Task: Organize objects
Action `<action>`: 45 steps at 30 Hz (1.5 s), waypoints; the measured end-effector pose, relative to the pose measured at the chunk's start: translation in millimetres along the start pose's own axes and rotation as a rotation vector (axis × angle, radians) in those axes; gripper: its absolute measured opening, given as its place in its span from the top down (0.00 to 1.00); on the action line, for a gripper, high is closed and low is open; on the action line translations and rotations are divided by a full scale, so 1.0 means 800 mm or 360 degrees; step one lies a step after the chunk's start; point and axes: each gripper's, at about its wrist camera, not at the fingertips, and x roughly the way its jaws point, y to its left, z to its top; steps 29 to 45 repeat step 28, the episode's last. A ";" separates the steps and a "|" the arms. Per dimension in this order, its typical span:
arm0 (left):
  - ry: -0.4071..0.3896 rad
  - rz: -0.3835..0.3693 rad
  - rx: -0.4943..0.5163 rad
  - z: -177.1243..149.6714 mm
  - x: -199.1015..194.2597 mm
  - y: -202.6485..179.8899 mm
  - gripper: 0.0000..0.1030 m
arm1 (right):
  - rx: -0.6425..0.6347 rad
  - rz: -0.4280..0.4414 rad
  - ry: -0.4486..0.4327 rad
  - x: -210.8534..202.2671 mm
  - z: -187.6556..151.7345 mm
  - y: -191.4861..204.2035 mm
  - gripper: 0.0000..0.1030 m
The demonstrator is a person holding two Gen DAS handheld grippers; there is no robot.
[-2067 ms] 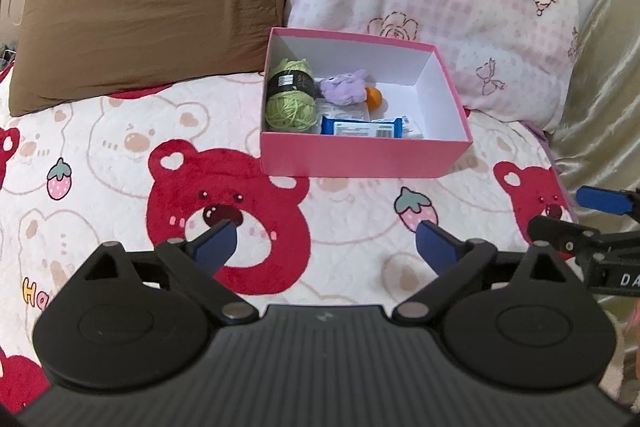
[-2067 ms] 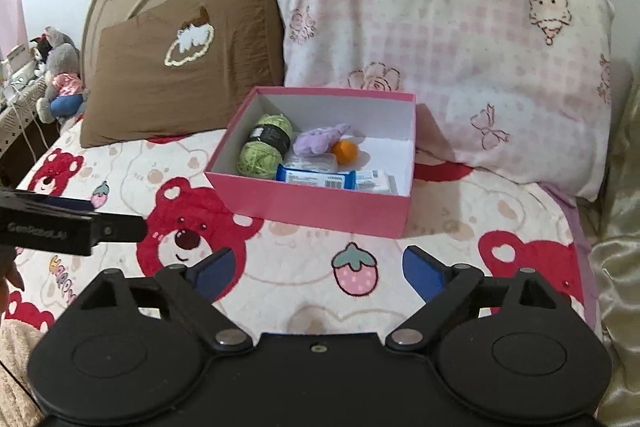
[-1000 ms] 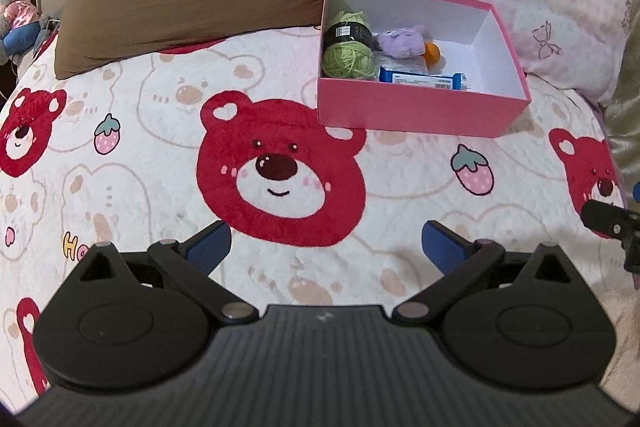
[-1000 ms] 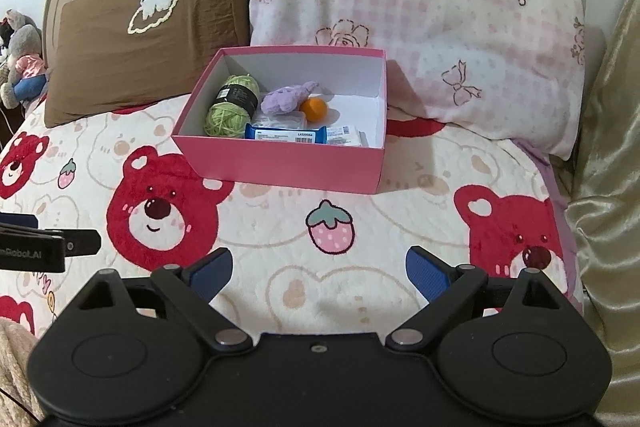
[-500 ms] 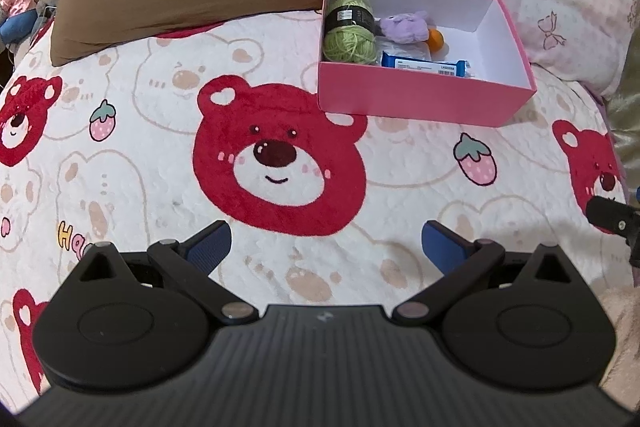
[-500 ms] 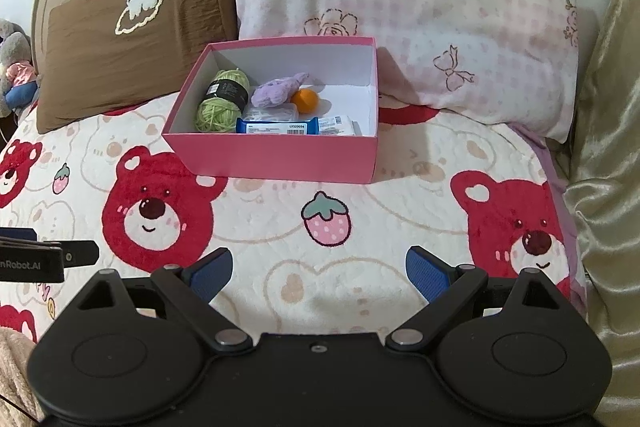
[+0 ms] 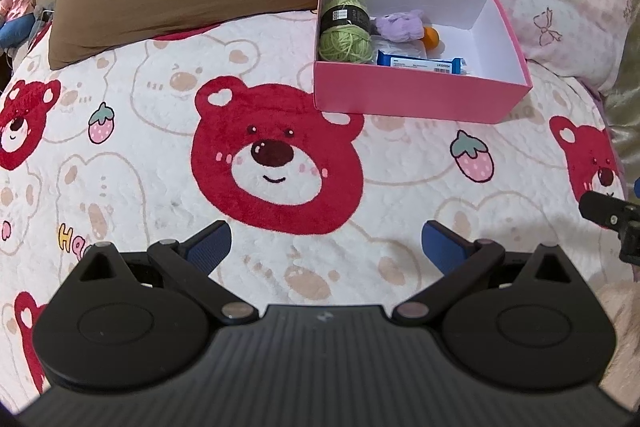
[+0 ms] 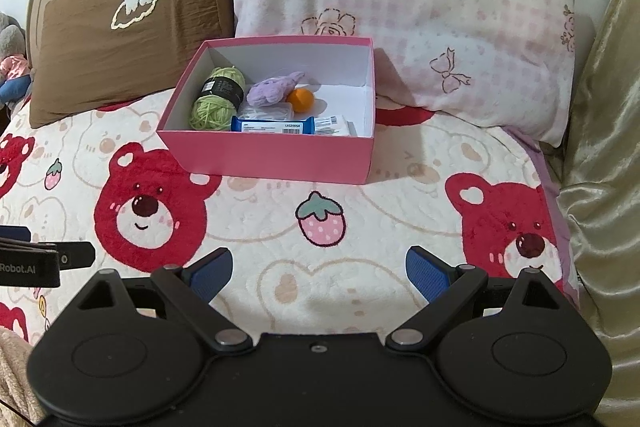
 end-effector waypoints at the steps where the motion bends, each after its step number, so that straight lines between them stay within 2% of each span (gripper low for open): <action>1: 0.0001 0.0001 0.0000 0.000 0.000 0.000 0.00 | -0.0001 0.0000 0.0000 0.000 0.000 0.000 0.07; 8: 0.0019 0.0017 -0.0006 -0.001 -0.003 0.003 0.00 | -0.0018 -0.0035 -0.0009 -0.003 -0.002 0.002 0.07; 28: 0.0024 0.0046 0.0069 0.001 -0.005 -0.002 0.00 | -0.0018 -0.0021 -0.0009 -0.003 -0.005 0.001 0.07; 45: 0.0024 0.0046 0.0069 0.001 -0.005 -0.002 0.00 | -0.0018 -0.0021 -0.0009 -0.003 -0.005 0.001 0.07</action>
